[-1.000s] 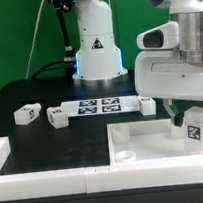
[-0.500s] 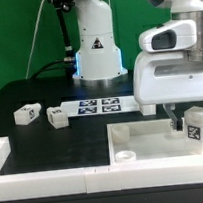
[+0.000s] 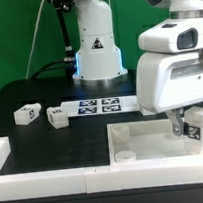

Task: Assemble one leg

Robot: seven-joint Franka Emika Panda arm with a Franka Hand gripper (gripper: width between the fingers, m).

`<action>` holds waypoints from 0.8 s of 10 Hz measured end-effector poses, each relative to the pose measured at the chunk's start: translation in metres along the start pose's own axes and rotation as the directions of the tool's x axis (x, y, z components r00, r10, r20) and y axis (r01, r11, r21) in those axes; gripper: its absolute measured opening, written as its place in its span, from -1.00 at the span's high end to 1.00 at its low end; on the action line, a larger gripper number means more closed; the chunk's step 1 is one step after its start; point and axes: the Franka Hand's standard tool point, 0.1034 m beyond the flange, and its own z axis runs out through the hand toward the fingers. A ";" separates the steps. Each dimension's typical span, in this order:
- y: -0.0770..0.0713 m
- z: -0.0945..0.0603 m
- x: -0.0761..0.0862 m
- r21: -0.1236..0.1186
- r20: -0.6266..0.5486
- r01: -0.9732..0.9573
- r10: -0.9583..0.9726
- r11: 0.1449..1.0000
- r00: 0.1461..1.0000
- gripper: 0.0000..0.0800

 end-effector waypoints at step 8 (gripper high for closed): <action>0.001 0.000 -0.002 0.001 0.017 -0.160 0.160 0.987 0.987 0.26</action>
Offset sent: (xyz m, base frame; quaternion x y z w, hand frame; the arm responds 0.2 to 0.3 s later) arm 0.0000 0.0000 0.0000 0.0000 0.0000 0.0000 1.0000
